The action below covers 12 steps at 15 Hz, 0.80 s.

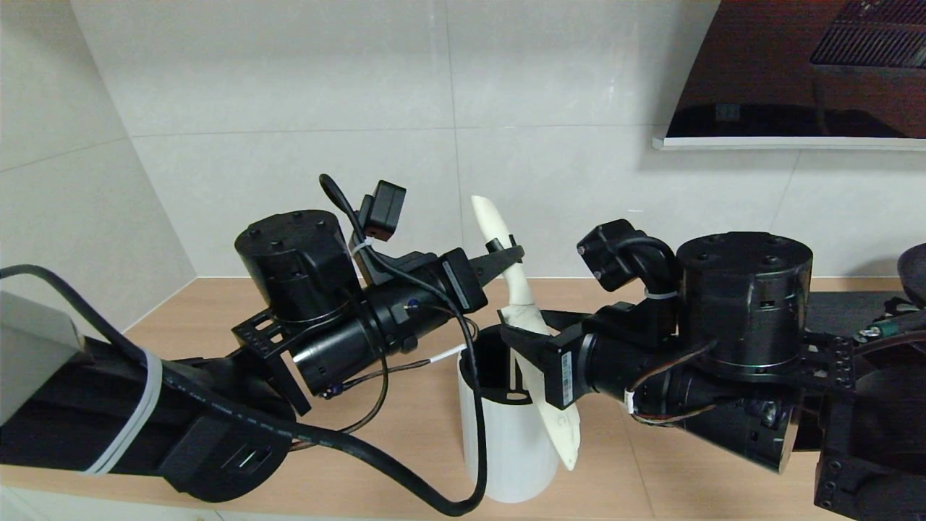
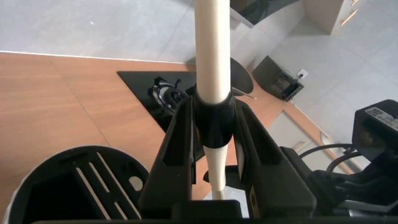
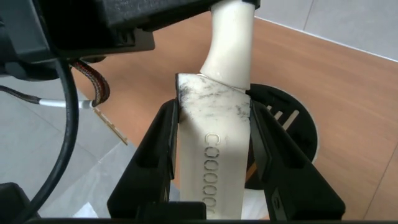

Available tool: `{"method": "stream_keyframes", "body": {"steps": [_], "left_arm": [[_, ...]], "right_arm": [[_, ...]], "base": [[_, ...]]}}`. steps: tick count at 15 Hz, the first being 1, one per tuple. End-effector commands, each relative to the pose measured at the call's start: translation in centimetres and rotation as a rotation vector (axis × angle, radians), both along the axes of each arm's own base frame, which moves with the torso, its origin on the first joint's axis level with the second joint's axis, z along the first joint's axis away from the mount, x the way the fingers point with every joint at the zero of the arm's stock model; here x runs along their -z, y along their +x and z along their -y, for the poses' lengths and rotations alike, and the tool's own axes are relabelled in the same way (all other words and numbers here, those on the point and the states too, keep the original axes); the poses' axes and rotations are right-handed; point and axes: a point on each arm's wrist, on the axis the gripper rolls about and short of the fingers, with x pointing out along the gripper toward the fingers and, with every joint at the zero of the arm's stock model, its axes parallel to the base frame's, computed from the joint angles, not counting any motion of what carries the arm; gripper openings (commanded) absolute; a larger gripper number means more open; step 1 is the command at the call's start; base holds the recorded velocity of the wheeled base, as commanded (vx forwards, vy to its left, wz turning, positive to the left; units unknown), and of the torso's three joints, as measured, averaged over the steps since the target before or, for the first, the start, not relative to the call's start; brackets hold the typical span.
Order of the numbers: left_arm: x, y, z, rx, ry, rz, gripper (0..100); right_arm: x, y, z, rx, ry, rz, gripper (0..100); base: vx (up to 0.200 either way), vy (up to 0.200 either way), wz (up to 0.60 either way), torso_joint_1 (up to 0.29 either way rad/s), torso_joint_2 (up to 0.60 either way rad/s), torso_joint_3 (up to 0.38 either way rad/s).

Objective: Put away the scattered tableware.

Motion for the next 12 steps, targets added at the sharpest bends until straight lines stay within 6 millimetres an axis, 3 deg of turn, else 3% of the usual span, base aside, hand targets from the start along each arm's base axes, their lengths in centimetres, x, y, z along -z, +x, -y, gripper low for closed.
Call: {"method": "stream_keyframes", "body": {"steps": [1,3,6,9,12], "left_arm": [[-0.4,-0.1,-0.1,-0.005,-0.009,0.01,0],[-1.0,-0.4,-0.3,-0.008,-0.017,0.025,0],[-4.4,-1.8,-1.7,-0.031,-0.051,0.077,0],[-7.7,-1.7,-3.3,-0.236,-0.02,0.138,0],[-9.0,-2.4,-3.1,-0.498,0.15,0.231,0]], "right_arm": [[-0.1,-0.1,0.0,0.001,0.0,0.001,100],[-0.1,-0.1,0.1,0.001,0.004,0.001,100],[-1.8,-0.9,1.2,0.002,0.056,0.046,100],[-3.4,-1.4,3.7,0.043,0.093,0.085,100],[-4.9,-1.1,6.5,0.115,0.128,0.126,100]], "base": [[0.0,0.0,0.0,0.0,0.0,0.0],[0.0,0.0,0.0,0.0,0.0,0.0],[0.0,0.0,0.0,0.0,0.0,0.0],[0.0,0.0,0.0,0.0,0.0,0.0],[0.0,0.0,0.0,0.0,0.0,0.0]]}}
